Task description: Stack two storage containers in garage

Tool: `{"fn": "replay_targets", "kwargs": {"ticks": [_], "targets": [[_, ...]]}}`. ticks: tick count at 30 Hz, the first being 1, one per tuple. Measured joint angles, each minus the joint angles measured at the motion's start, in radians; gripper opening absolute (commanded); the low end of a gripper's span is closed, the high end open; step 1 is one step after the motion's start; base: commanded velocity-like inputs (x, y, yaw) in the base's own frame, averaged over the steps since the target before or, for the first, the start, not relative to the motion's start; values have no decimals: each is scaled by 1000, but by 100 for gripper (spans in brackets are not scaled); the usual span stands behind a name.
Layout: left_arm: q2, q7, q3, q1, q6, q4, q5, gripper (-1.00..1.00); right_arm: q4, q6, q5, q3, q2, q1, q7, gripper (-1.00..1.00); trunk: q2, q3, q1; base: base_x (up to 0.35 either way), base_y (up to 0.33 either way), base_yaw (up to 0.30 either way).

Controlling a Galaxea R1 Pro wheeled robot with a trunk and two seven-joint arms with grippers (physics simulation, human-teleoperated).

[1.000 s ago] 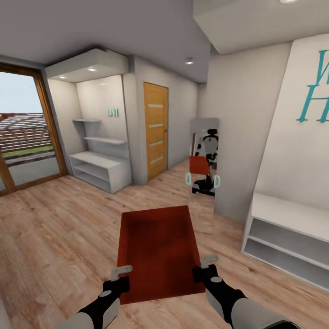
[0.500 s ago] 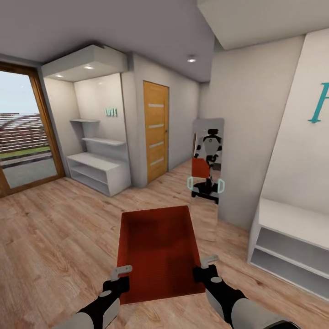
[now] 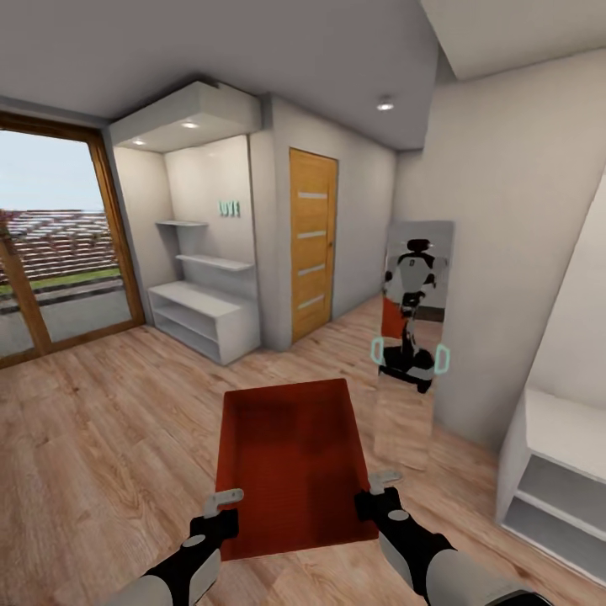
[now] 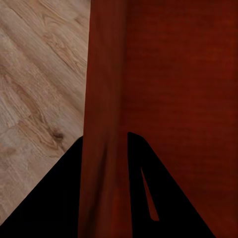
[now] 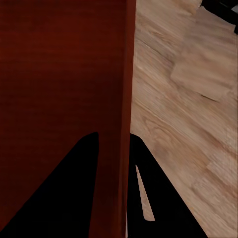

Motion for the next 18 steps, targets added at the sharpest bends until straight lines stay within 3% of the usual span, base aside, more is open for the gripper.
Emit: {"fn": "replay_targets", "kwargs": {"ticks": [18], "targets": [[0, 1, -2, 0, 0, 0, 0, -100, 4, -4, -3, 1, 0, 0, 0, -100, 0, 2, 0, 322, 0, 43]]}}
